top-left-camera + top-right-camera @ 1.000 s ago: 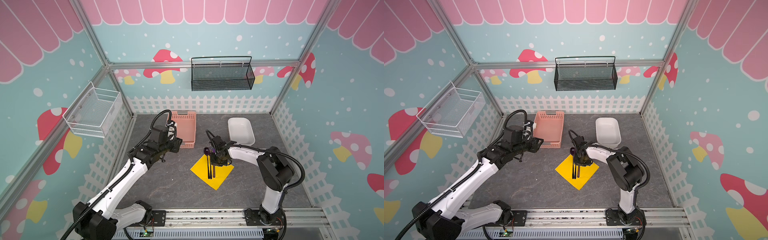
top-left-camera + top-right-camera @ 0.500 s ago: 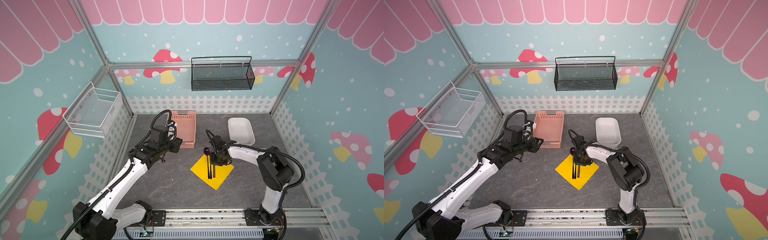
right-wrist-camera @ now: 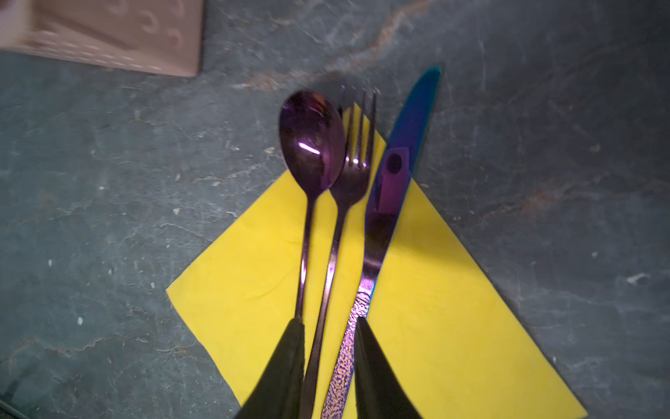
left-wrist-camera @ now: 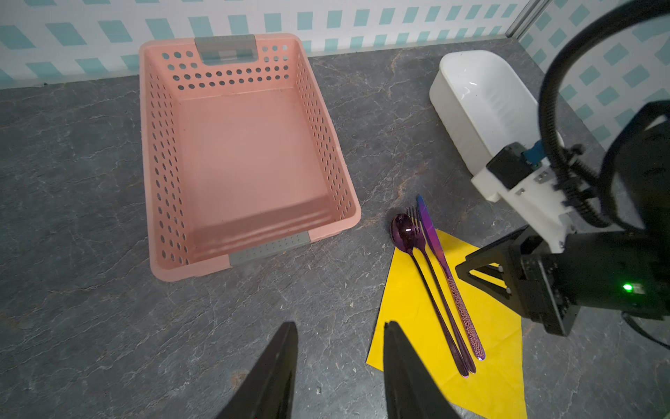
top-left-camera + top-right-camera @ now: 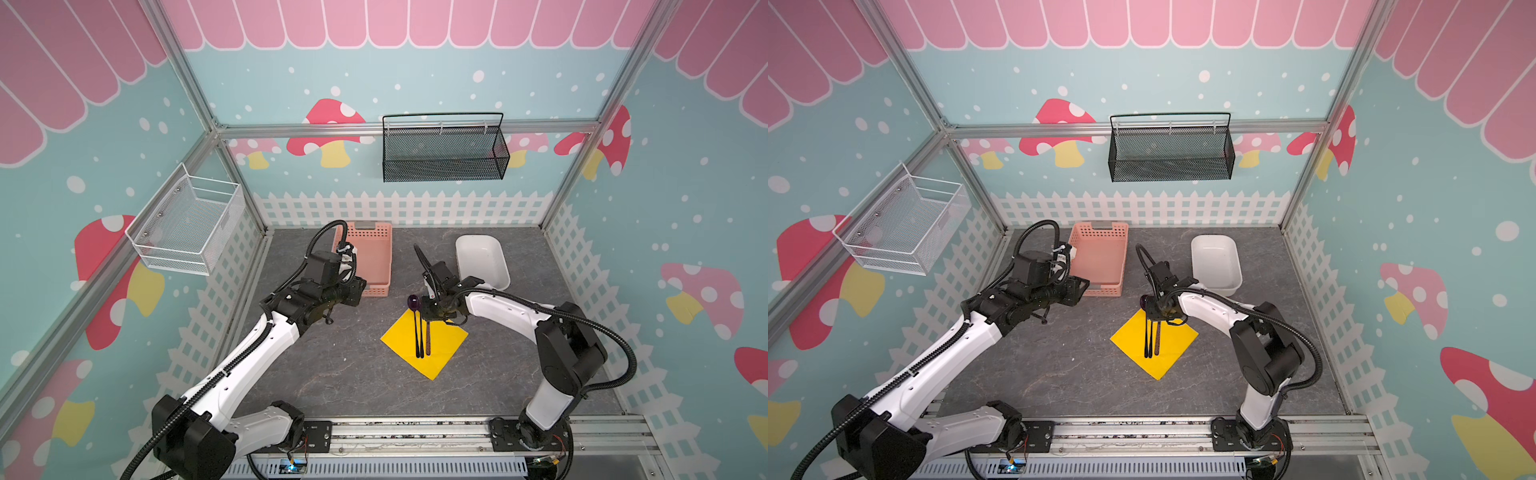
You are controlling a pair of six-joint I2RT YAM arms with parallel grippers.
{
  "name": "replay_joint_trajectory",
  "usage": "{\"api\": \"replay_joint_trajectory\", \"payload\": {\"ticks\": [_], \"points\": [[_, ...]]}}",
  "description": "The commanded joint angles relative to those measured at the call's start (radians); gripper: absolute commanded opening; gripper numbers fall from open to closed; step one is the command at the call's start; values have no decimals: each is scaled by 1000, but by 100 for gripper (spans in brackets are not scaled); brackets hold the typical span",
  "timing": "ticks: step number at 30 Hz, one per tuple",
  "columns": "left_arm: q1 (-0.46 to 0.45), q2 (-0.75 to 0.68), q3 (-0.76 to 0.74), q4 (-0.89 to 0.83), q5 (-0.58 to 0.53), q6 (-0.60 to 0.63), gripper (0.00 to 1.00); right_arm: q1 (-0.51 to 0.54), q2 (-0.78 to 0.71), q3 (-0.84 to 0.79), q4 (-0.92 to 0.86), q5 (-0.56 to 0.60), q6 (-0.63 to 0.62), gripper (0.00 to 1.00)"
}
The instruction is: Place the utensils on the paper napkin and roll it up
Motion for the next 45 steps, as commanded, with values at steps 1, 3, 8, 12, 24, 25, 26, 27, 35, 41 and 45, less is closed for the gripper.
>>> {"api": "replay_joint_trajectory", "payload": {"ticks": [1, 3, 8, 12, 24, 25, 26, 27, 35, 41, 45], "points": [[-26, 37, -13, -1, 36, 7, 41, 12, -74, -44, 35, -40, -197, 31], [-41, 60, -16, 5, 72, -19, 40, 11, -120, -77, 49, -42, -274, 34], [-65, 128, -49, 73, 176, -148, 36, 10, -256, -191, 108, -76, -475, 36], [-128, 197, -44, 107, 158, -219, 33, 11, -333, -274, 149, -187, -628, 39], [-223, 326, -50, 171, 138, -350, 30, 126, -520, -500, 218, -231, -953, 68], [-225, 329, -52, 171, 136, -350, 30, 149, -523, -515, 217, -212, -963, 69], [-224, 331, -54, 171, 136, -351, 30, 174, -524, -529, 214, -186, -973, 70], [-225, 334, -55, 171, 136, -350, 30, 202, -520, -542, 208, -154, -980, 70], [-227, 311, -90, 182, 140, -353, 30, 344, -437, -578, 212, 17, -996, 68], [-226, 291, -111, 194, 132, -352, 30, 376, -369, -580, 228, 95, -1020, 68], [-226, 282, -119, 193, 132, -347, 30, 383, -345, -581, 242, 120, -1020, 67]]}}
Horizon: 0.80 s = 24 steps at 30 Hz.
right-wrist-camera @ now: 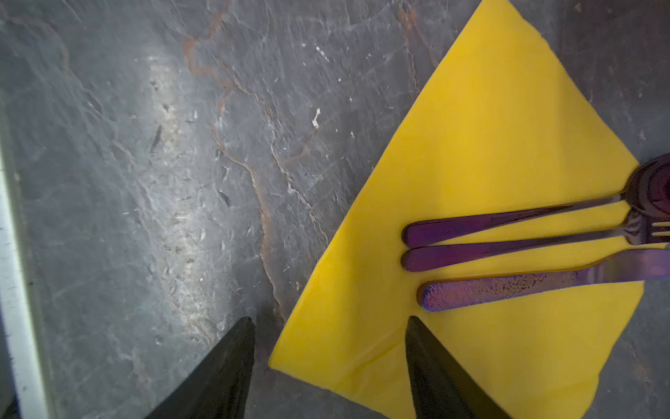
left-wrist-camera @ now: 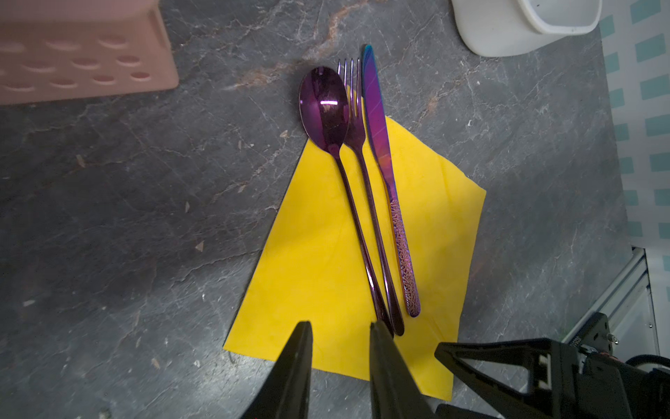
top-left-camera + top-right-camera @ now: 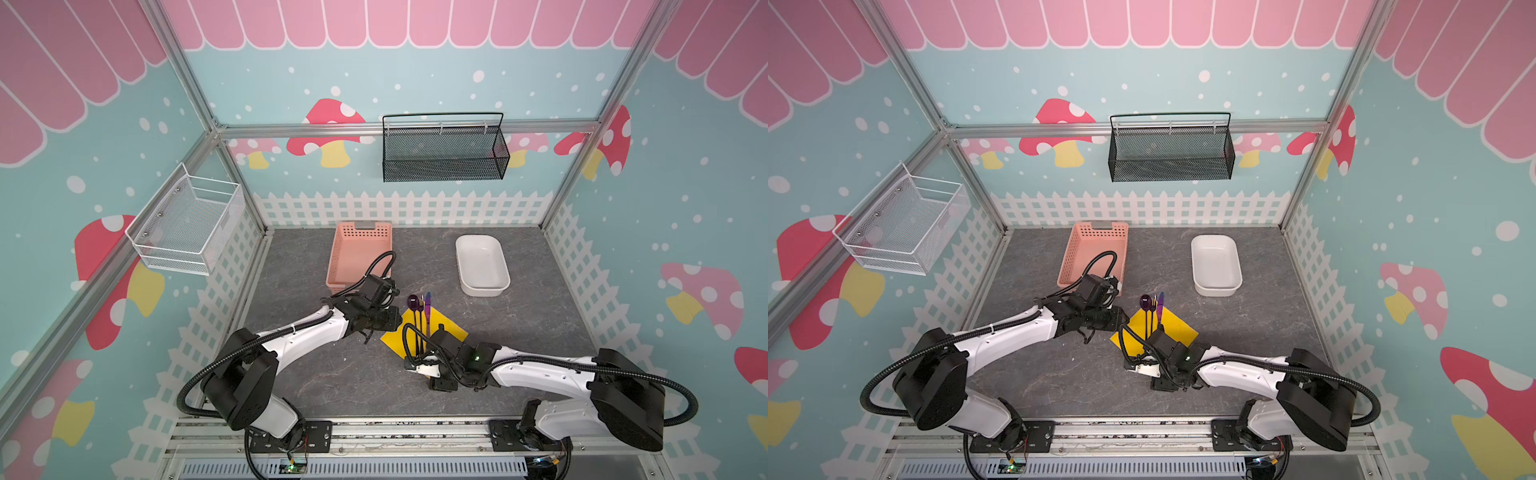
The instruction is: Place the utensils on the paper napkin and roll it up
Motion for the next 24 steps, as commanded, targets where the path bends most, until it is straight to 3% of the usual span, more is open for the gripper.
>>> {"api": "replay_joint_trajectory", "payload": {"ticks": [1, 7, 18, 24], "points": [[-3, -38, -17, 19, -14, -6, 30, 11, 16, -10, 18, 38, -32, 67], [-4, -45, -35, 25, -21, -9, 30, 35, -16, -16, 18, 87, -38, 62], [-3, -39, -20, 28, -23, -17, 30, 42, -72, -17, 15, 94, -68, 39], [-4, -42, -21, 30, -23, -25, 30, 46, -88, -19, 25, 78, -78, 14]]}}
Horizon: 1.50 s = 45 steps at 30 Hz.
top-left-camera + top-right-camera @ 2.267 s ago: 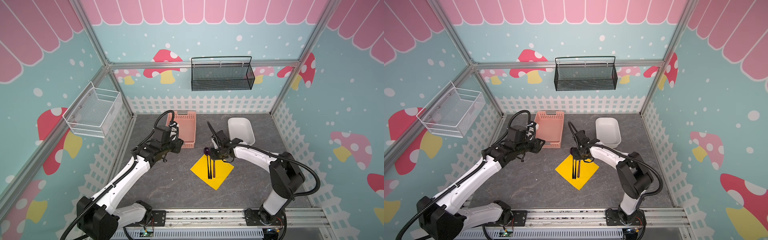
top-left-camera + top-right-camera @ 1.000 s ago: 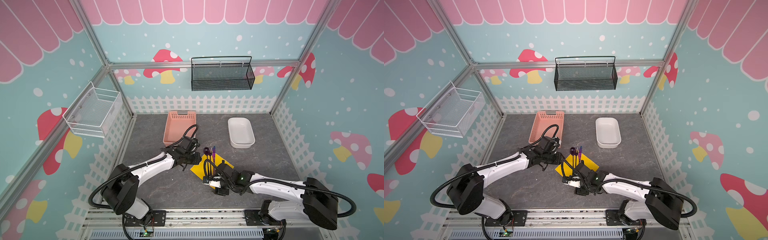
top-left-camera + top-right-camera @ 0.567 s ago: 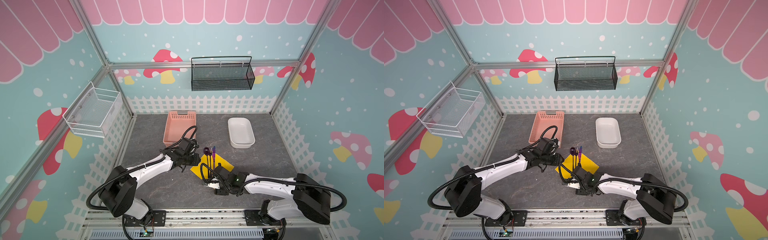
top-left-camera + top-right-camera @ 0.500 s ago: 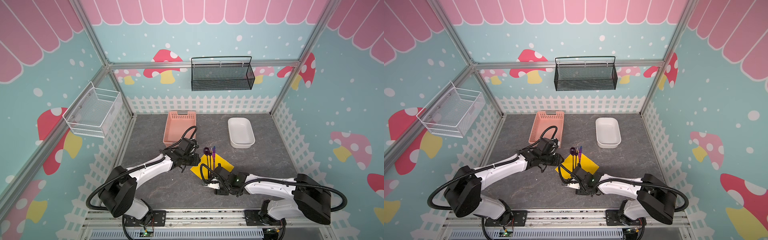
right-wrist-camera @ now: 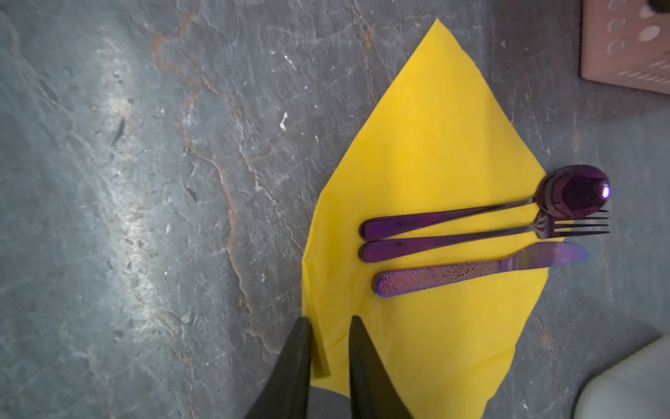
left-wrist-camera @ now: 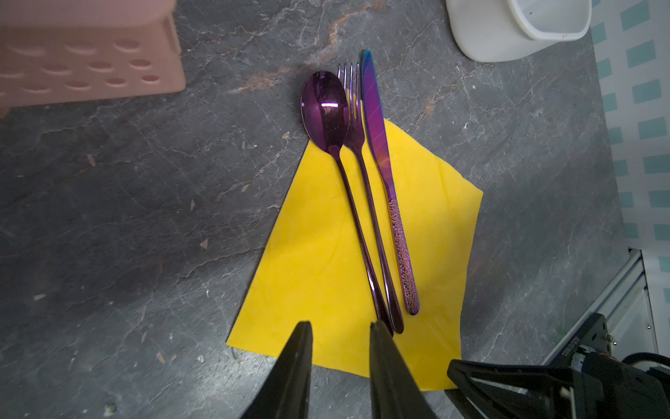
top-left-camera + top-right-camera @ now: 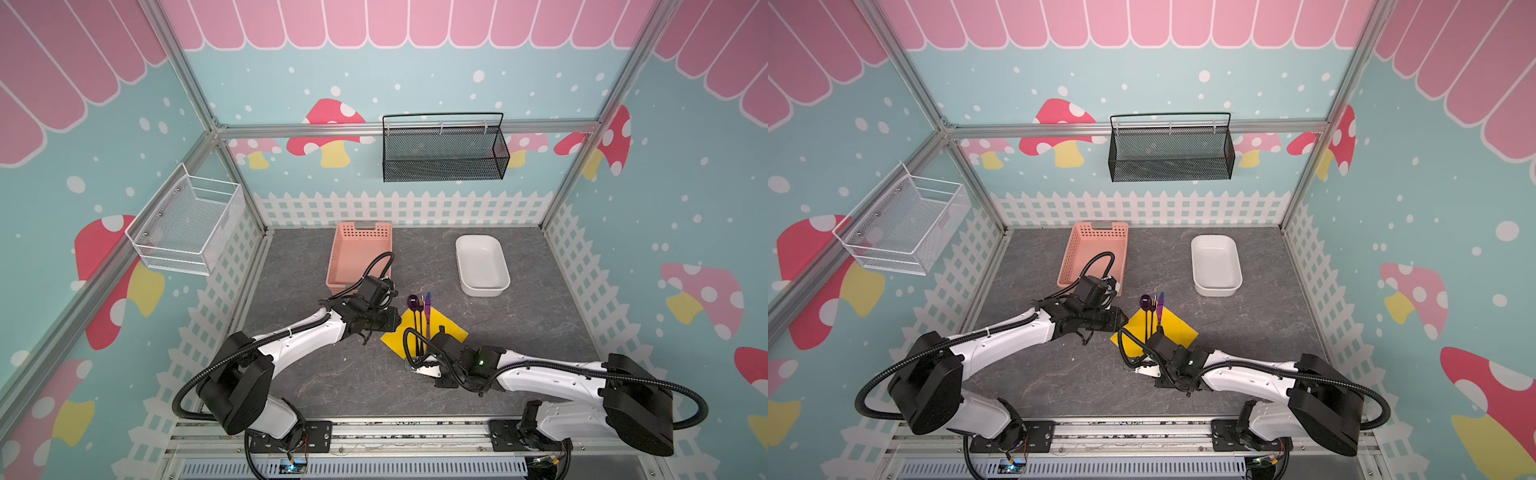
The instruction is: Place the utensils on the paper napkin and roll it up
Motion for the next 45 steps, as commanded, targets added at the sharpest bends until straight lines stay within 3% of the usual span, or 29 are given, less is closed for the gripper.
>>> {"api": "replay_joint_trajectory", "payload": {"ticks": [1, 6, 12, 24, 45], "points": [[-3, -16, 2, 16, -15, -20, 30, 12, -24, -11, 7, -36, -19, 11], [-3, -11, 4, 16, -6, -17, 30, 23, -19, -1, -6, -43, -10, 0], [-3, 12, 13, 15, 6, -17, 29, 53, -32, 27, -14, -84, 5, 0], [-3, 87, 12, 19, 52, -15, 21, 54, -55, 20, 14, 40, 5, 0], [-5, 81, -115, 68, 85, -76, 14, -93, 88, 52, 163, 49, -87, 0]]}}
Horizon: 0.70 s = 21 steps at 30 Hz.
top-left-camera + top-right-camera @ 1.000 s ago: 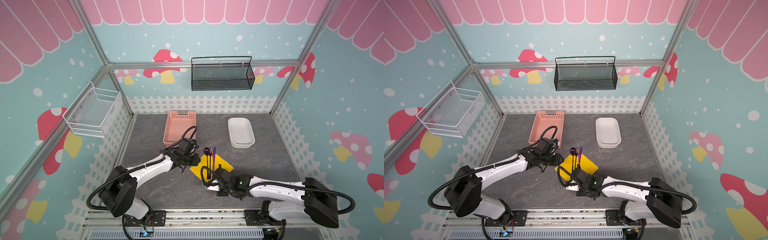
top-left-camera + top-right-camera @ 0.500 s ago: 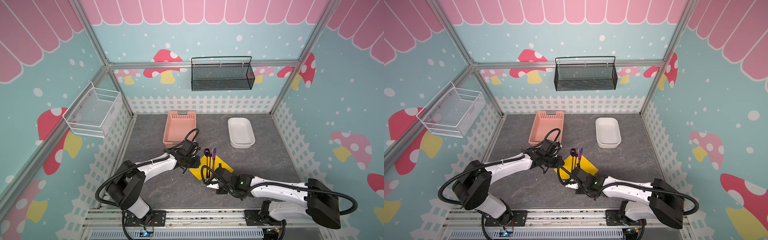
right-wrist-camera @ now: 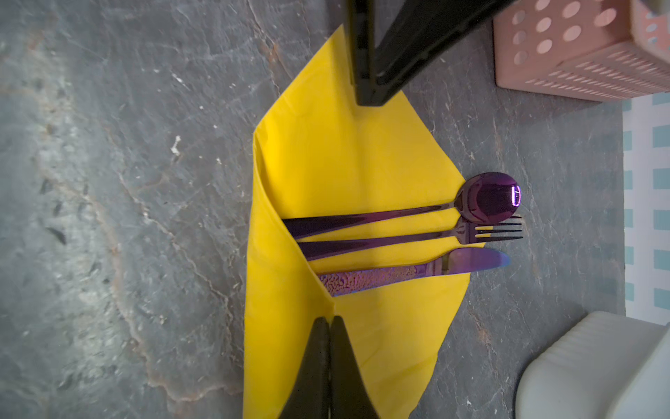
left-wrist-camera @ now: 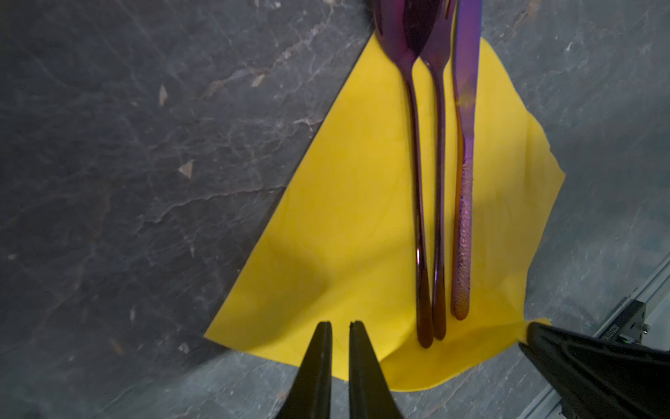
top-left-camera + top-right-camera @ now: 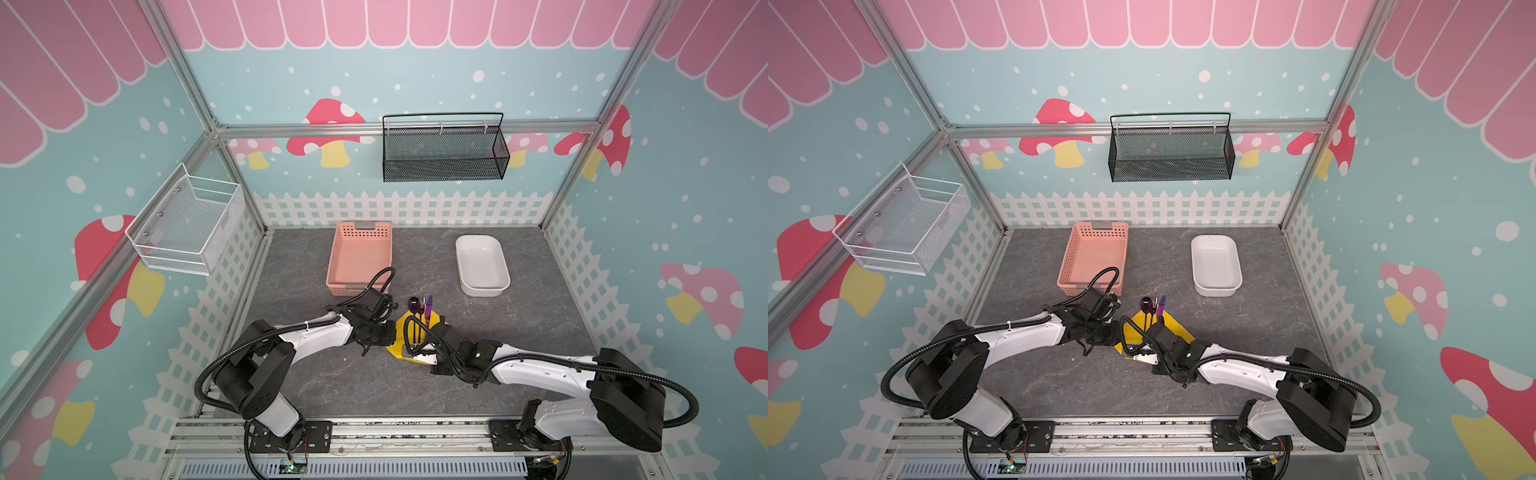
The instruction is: Place the utensils on the paper napkin and roll it up
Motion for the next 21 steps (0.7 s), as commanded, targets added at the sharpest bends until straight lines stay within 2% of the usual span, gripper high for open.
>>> {"api": "replay_joint_trajectory", "payload": {"ticks": [1, 21], "points": [[-8, -25, -23, 34, 23, -27, 14, -20, 24, 27, 45, -15, -40, 0], [-26, -102, -186, 302, 211, -182, 17, -62, 122, 53, 157, -36, -78, 0]]}}
